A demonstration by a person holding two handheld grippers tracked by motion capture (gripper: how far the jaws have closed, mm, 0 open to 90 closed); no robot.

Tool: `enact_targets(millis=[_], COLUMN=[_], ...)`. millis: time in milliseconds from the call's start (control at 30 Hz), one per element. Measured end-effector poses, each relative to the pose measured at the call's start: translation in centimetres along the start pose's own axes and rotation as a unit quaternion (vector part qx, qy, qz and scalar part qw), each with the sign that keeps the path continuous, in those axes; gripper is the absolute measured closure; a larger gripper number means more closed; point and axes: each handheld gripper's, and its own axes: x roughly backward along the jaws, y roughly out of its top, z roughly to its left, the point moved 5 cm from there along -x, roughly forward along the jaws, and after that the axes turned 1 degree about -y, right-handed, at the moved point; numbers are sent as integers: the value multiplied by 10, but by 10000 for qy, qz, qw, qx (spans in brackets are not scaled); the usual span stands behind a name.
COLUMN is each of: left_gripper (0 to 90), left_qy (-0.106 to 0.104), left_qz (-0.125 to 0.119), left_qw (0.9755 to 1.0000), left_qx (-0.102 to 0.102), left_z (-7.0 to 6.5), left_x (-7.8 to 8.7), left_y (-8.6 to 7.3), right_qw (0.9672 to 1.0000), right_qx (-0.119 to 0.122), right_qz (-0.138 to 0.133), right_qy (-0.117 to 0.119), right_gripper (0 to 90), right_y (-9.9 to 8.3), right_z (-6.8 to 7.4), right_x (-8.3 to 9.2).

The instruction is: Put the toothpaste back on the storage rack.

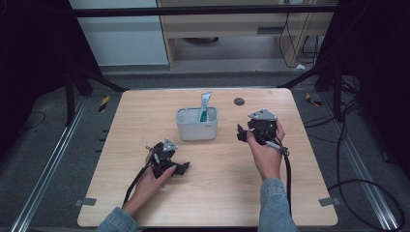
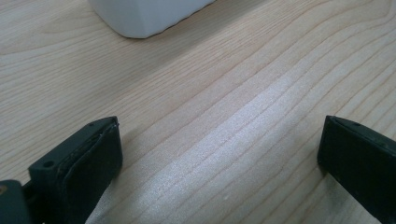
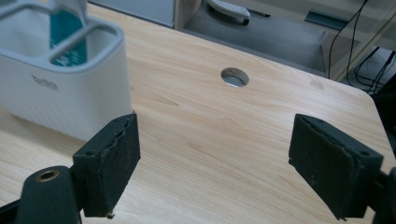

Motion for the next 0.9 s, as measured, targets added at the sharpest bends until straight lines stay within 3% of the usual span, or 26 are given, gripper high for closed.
enact_targets(millis=[400, 900], left_gripper=[0, 0], left_qy=[-6, -4], left_qz=[-2, 0], left_qw=[10000, 10000], left_qx=[12, 6], left_z=[0, 0], left_x=[0, 0], left_y=[0, 0], right_qw=[9994, 9974], right_qx=[-135, -226], right_qz=[323, 680], right_qy=[-56, 7], right_gripper=[169, 136], right_y=[-34, -66], right_z=[-21, -17], right_x=[-10, -24])
